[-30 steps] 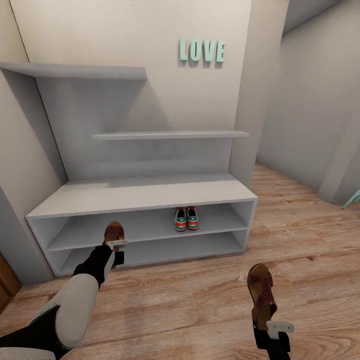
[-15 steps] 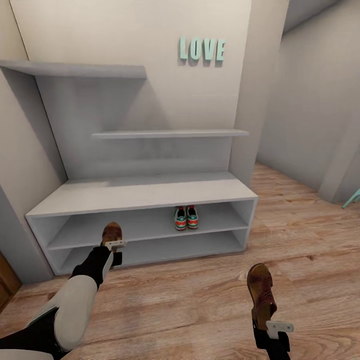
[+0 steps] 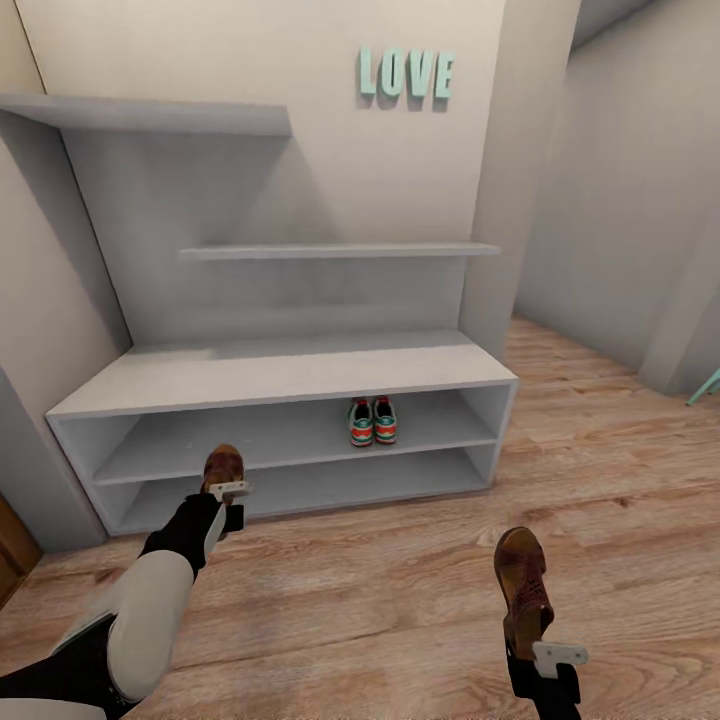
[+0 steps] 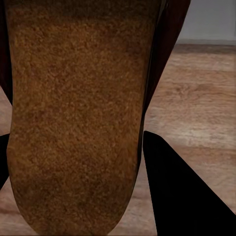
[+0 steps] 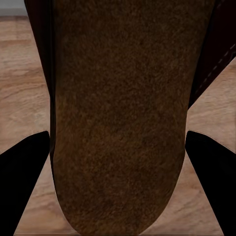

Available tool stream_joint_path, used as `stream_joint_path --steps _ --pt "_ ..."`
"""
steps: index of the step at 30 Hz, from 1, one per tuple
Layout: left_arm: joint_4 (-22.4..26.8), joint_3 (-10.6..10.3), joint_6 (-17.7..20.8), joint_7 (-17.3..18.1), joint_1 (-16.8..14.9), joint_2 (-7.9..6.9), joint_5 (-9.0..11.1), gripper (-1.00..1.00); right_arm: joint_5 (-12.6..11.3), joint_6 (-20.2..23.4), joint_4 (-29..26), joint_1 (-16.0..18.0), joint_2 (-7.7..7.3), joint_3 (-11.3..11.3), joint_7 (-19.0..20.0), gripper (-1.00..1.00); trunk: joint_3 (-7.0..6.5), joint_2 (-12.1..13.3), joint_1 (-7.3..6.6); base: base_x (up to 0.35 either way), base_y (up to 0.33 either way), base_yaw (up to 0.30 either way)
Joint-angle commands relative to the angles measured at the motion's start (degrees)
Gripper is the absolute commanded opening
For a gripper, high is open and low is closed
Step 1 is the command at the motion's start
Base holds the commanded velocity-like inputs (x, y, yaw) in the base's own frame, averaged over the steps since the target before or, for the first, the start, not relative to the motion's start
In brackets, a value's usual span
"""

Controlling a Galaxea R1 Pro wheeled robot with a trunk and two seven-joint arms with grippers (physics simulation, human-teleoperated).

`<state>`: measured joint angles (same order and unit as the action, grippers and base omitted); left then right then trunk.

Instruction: Pick up the two gym shoes and the two sandals from the corridor floor and place them onto the hallstand (shoe rack) in the corridor, making sure they are on the rack and not on the floor. Arrange them so the two gym shoes are next to each other and the two sandals are next to each other.

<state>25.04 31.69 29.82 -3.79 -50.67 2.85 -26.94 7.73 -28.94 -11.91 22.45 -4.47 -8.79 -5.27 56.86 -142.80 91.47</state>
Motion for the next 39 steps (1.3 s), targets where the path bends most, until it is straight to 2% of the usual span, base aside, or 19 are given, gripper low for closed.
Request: stream_joint_path --steps 1,15,26,28,31,39 --pt "0.1 0.2 0.2 0.0 0.0 0.06 -0.1 -1.00 0.6 -0.2 0.0 0.0 0.03 -0.3 -0.3 -1.00 0.33 -0.4 0.21 0.000 0.000 0.000" --pt "0.2 0.2 0.2 0.0 0.0 0.05 0.0 -1.00 0.7 -0.2 0.1 0.0 -0.01 -0.2 -0.3 -1.00 4.16 -0.6 0.57 0.000 0.000 0.000" --pt "0.3 0.3 -1.1 0.1 0.1 0.13 0.0 -1.00 0.7 -0.2 0.1 0.0 -0.02 -0.2 -0.3 -1.00 4.17 -0.6 0.57 0.014 0.000 0.000" --pt "-0.1 0.3 -3.2 0.1 0.2 0.14 0.0 -1.00 0.7 -0.2 0.1 0.0 -0.02 -0.2 -0.3 -1.00 4.17 -0.6 0.57 0.225 -0.002 0.000" --pt "-0.3 0.4 -4.4 0.1 0.2 0.14 0.0 -1.00 0.7 -0.2 0.1 0.0 -0.02 -0.2 -0.3 -1.00 4.17 -0.6 0.57 0.291 -0.040 0.000" --pt "-0.3 0.5 -4.8 0.0 0.2 0.22 0.0 -1.00 0.7 -0.2 0.1 0.0 -0.02 -0.2 -0.3 -1.00 4.17 -0.6 0.57 0.323 -0.073 0.000"
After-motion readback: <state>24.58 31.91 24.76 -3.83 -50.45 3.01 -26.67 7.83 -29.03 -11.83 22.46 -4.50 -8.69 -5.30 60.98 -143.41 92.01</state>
